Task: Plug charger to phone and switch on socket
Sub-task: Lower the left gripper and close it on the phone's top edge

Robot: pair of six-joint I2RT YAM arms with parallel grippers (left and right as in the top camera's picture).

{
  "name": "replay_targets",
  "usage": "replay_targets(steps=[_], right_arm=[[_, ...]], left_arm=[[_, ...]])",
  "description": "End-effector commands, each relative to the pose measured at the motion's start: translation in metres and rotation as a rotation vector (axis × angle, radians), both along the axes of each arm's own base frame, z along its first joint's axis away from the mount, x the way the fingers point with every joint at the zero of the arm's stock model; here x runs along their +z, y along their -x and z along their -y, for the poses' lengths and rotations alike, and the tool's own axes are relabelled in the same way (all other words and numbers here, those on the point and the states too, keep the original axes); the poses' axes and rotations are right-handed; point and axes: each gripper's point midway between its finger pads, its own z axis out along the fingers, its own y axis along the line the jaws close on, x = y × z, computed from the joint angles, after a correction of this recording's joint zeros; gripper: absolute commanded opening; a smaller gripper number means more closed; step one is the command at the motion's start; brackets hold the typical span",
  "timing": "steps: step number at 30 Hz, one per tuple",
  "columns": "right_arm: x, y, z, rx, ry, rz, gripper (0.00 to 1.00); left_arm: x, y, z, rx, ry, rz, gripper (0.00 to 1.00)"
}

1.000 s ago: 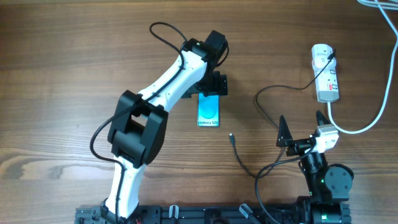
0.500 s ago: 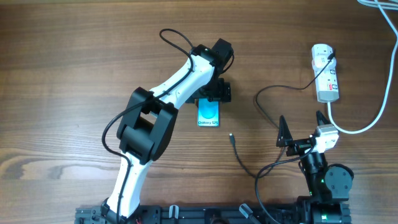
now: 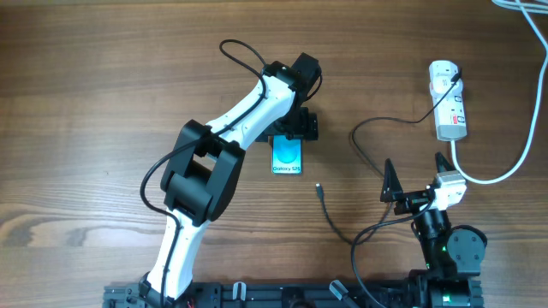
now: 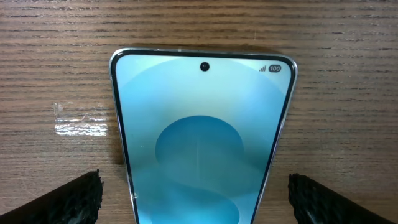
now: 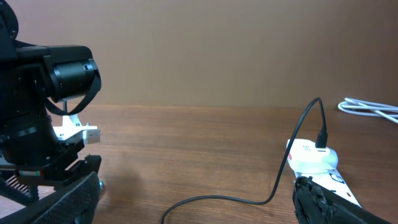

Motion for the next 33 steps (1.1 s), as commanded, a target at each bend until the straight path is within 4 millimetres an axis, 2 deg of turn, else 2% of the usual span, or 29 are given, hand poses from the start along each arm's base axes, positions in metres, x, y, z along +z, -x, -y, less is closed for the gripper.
replay_targets(steps=[1, 23, 33], right_arm=[[0.0003, -0.0003, 0.0027, -0.018, 0.012, 0.006, 1.0], [0.0003, -0.0003, 0.0027, -0.018, 0.012, 0.006, 1.0], [0.0003, -0.0003, 0.0027, -0.018, 0.011, 0.006, 1.0]], left_arm=[[-0.0034, 0.0005, 0.0023, -0.014, -0.001, -0.003, 1.0], [-0.004, 0.0019, 0.0022, -0.035, 0.0, -0.009, 1.0], [-0.0117, 0.0053, -0.0001, -0.032, -0.005, -0.016, 1.0]])
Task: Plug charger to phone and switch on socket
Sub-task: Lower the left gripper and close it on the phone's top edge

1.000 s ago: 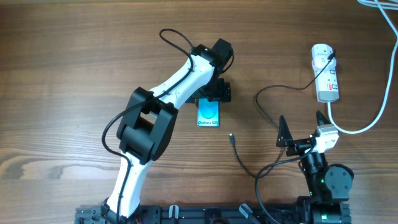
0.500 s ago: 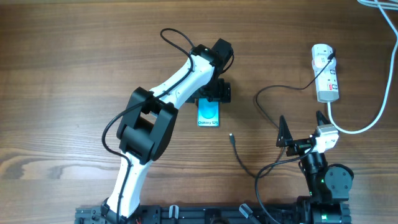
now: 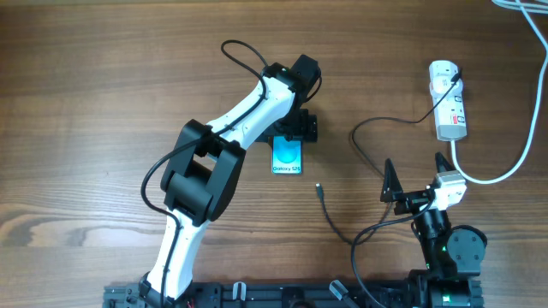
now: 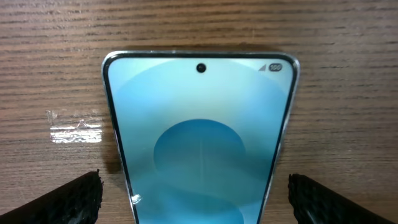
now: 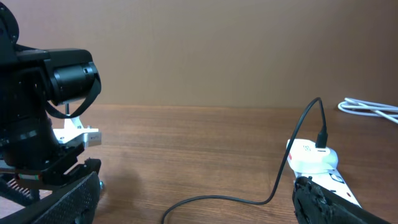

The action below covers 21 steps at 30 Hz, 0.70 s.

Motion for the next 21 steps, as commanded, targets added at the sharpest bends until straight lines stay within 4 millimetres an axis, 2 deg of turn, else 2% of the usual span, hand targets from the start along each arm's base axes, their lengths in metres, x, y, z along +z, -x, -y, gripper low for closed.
replay_targets(steps=[1, 6, 14, 21], right_arm=[[0.0, 0.0, 0.003, -0.018, 0.011, 0.006, 1.0], [0.0, 0.0, 0.003, -0.018, 0.011, 0.006, 1.0], [0.0, 0.0, 0.003, -0.018, 0.011, 0.006, 1.0], [0.0, 0.0, 0.003, -0.018, 0.011, 0.006, 1.0]], left_arm=[[-0.007, 0.005, 0.0, 0.002, -0.006, -0.018, 1.0], [-0.013, 0.006, 0.0, 0.002, -0.014, -0.029, 1.0], [-0.034, 0.014, -0.001, -0.009, -0.044, -0.072, 1.0], [-0.035, 0.009, 0.005, -0.014, -0.026, -0.046, 1.0]])
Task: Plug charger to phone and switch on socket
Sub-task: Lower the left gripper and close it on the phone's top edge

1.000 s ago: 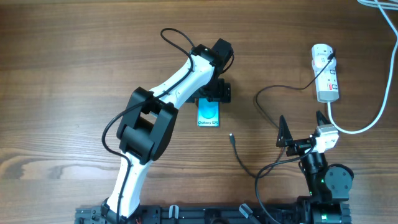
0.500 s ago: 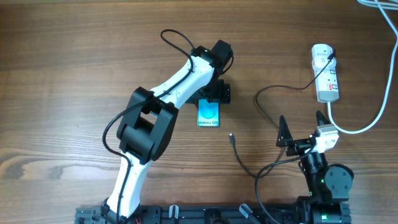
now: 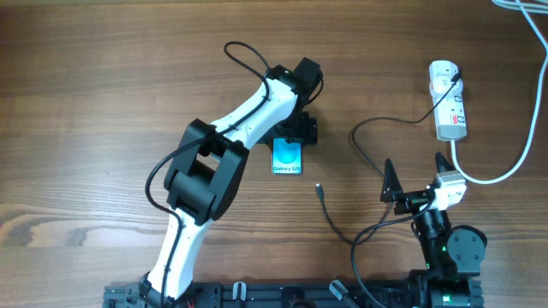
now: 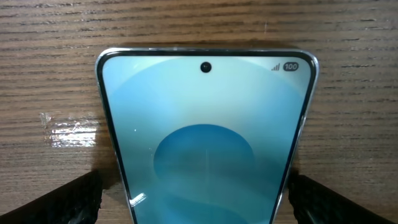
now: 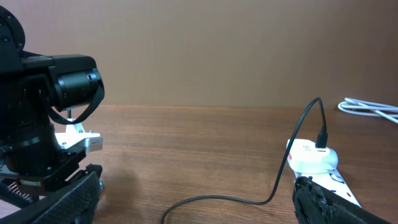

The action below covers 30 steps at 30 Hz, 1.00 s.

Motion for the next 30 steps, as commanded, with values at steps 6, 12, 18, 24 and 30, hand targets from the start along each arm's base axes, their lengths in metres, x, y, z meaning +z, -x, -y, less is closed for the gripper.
replay_targets(steps=[6, 12, 18, 24, 30], right_arm=[[0.0, 0.0, 0.003, -0.018, 0.011, 0.006, 1.0], [0.0, 0.0, 0.003, -0.018, 0.012, 0.006, 0.99], [0.0, 0.0, 0.003, -0.018, 0.011, 0.006, 1.0], [0.0, 0.0, 0.003, -0.018, 0.011, 0.006, 1.0], [0.0, 0.0, 0.003, -0.018, 0.011, 0.006, 1.0]], left_arm=[[-0.026, 0.004, 0.007, -0.003, 0.01, -0.032, 1.0], [-0.026, 0.005, 0.007, -0.004, 0.007, -0.036, 1.0], [-0.025, 0.014, 0.0, -0.003, -0.019, -0.072, 1.0], [-0.025, 0.018, 0.0, -0.007, -0.028, -0.085, 1.0], [-0.025, 0.025, 0.001, -0.019, -0.04, -0.101, 1.0]])
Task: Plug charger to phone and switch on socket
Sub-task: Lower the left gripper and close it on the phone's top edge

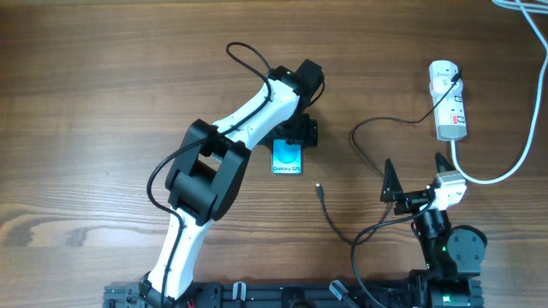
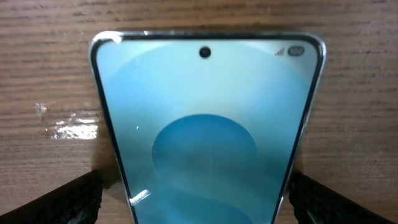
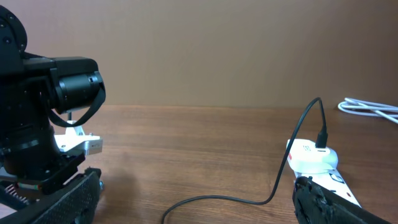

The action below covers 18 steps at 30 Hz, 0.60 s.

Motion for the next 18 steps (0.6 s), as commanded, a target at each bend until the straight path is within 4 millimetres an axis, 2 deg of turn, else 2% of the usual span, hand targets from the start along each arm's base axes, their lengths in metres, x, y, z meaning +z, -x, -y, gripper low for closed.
replay_targets(steps=[1, 13, 18], right_arm=[[0.0003, -0.0003, 0.0027, -0.018, 0.011, 0.006, 1.0], [0.0003, -0.0003, 0.0027, -0.018, 0.011, 0.006, 1.0], [0.0003, -0.0003, 0.0027, -0.018, 0.011, 0.006, 1.0]], left_arm=[[-0.0242, 0.0192, 0.0027, -0.012, -0.021, -0.08, 1.0], [-0.0241, 0.0214, 0.0034, -0.016, -0.025, -0.084, 1.0], [-0.0241, 0.0214, 0.0033, -0.016, -0.025, -0.084, 0.95]])
